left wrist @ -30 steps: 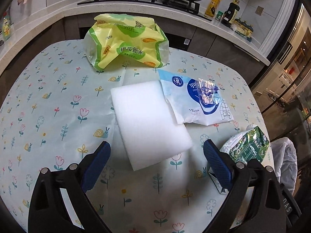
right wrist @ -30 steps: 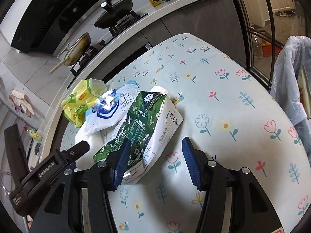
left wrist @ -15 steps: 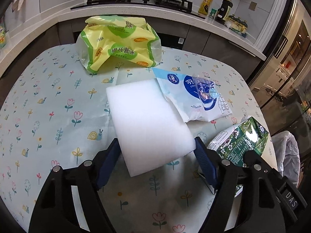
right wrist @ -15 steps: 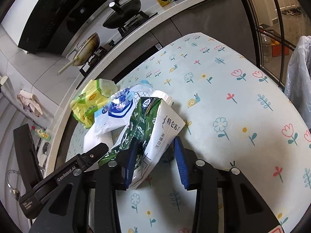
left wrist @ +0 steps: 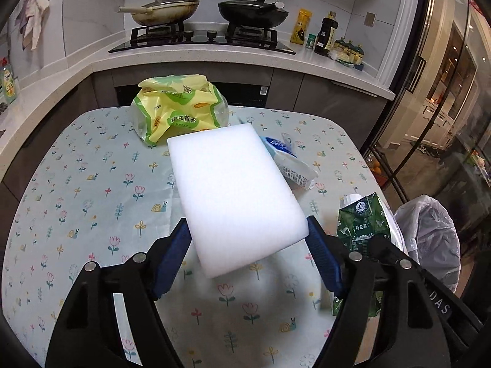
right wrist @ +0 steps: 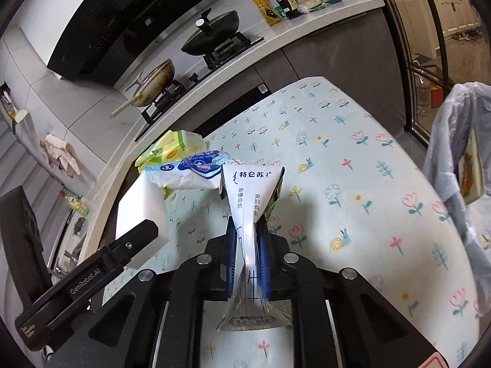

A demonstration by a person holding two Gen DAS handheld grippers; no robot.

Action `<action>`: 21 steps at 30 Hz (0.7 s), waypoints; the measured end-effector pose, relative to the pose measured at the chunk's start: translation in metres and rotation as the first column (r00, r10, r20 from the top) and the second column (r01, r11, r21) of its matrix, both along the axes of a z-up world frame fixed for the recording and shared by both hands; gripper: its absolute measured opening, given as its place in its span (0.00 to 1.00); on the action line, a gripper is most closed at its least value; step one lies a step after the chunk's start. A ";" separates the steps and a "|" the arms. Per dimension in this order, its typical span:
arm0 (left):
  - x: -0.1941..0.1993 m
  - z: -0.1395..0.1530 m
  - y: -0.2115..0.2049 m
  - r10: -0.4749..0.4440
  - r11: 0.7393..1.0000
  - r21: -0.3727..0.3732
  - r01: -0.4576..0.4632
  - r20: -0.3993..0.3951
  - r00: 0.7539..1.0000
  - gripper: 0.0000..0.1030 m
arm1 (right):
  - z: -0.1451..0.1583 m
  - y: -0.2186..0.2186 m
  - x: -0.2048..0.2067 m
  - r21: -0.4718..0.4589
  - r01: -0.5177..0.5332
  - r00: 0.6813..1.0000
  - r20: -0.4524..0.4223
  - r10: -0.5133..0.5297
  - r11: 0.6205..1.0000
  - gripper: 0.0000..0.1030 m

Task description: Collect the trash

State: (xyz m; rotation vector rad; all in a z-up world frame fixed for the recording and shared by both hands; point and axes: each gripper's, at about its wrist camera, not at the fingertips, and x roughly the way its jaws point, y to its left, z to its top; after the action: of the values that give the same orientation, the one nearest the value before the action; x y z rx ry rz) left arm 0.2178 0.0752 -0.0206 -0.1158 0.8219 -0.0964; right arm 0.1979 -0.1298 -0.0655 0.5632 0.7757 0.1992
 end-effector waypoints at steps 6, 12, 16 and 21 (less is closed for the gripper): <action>-0.032 0.014 -0.018 -0.033 0.999 0.000 0.033 0.019 0.999 0.69 | 0.017 -0.014 -0.035 -0.028 0.010 0.999 0.034 -0.009 1.000 0.13; -0.064 0.027 -0.042 -0.072 0.997 -0.003 0.072 0.043 0.996 0.69 | 0.040 -0.032 -0.070 -0.044 0.030 0.996 0.083 -0.026 0.999 0.13; -0.082 0.038 -0.059 -0.100 0.995 0.002 0.100 0.064 0.993 0.69 | 0.055 -0.045 -0.088 -0.049 0.048 0.992 0.119 -0.042 0.998 0.13; -0.097 0.050 -0.082 -0.135 0.991 0.012 0.135 0.085 0.987 0.69 | 0.071 -0.068 -0.108 -0.044 0.081 0.985 0.157 -0.073 0.996 0.13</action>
State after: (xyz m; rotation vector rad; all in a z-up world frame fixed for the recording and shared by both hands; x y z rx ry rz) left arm 0.1213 -0.0069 0.0293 -0.0494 0.7438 -0.2252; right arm 0.0896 -0.1979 0.0059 0.5229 0.6052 0.1496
